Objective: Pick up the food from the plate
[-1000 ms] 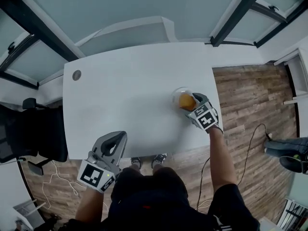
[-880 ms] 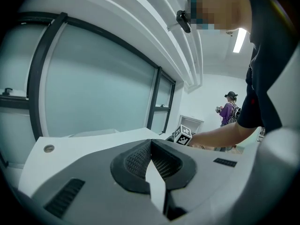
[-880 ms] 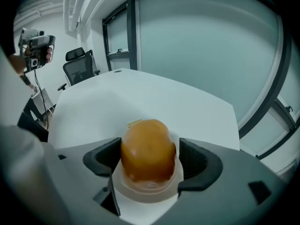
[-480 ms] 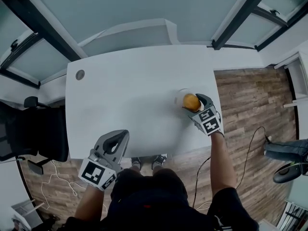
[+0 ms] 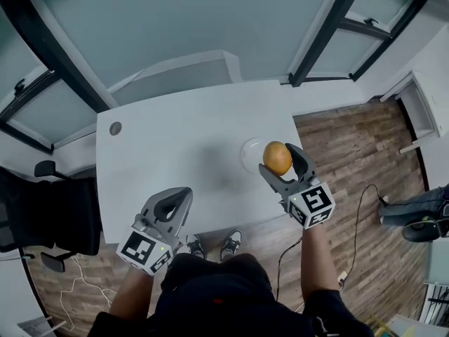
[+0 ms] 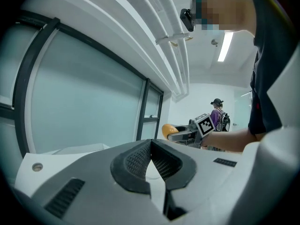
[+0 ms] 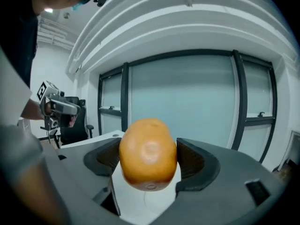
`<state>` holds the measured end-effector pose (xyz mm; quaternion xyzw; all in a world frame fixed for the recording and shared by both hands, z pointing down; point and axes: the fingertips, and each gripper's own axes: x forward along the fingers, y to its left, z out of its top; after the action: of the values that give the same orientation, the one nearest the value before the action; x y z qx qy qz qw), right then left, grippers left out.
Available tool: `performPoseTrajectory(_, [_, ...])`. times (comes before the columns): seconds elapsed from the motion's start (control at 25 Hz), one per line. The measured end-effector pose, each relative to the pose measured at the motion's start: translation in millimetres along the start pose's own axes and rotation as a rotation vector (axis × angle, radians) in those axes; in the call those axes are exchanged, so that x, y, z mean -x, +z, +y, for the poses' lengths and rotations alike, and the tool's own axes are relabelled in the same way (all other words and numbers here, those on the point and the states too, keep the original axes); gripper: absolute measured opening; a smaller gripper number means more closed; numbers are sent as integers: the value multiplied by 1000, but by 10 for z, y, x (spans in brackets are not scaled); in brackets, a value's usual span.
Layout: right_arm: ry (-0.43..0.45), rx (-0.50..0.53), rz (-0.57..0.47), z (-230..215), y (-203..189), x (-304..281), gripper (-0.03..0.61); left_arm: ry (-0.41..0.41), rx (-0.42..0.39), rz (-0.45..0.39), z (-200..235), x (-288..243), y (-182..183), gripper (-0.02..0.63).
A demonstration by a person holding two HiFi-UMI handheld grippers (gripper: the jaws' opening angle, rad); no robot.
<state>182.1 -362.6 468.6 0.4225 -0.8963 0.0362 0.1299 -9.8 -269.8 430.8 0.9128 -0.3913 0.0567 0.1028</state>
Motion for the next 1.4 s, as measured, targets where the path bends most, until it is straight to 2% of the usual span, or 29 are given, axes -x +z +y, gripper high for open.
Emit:
performPoseTrajectory(0.2, [-70, -18, -142, 184, 593, 500, 367, -24, -62, -67, -130, 119, 372, 20])
performPoseTrajectory(0.44, [-125, -39, -232, 389, 954, 965, 368, -43, -69, -123, -255, 293, 630, 20])
performPoseTrajectory(0.64, [-182, -38, -269, 488, 1090, 1241, 368, -70, -68, -152, -312, 365, 715, 20])
performPoseTrajectory(0.92, [-244, 17, -261, 604, 1171, 1451, 368, -114, -79, -172, -425, 389, 801, 20])
performPoseTrajectory(1.4, [-271, 31, -250, 694, 1158, 1511, 368, -160, -82, -168, -483, 390, 780, 20])
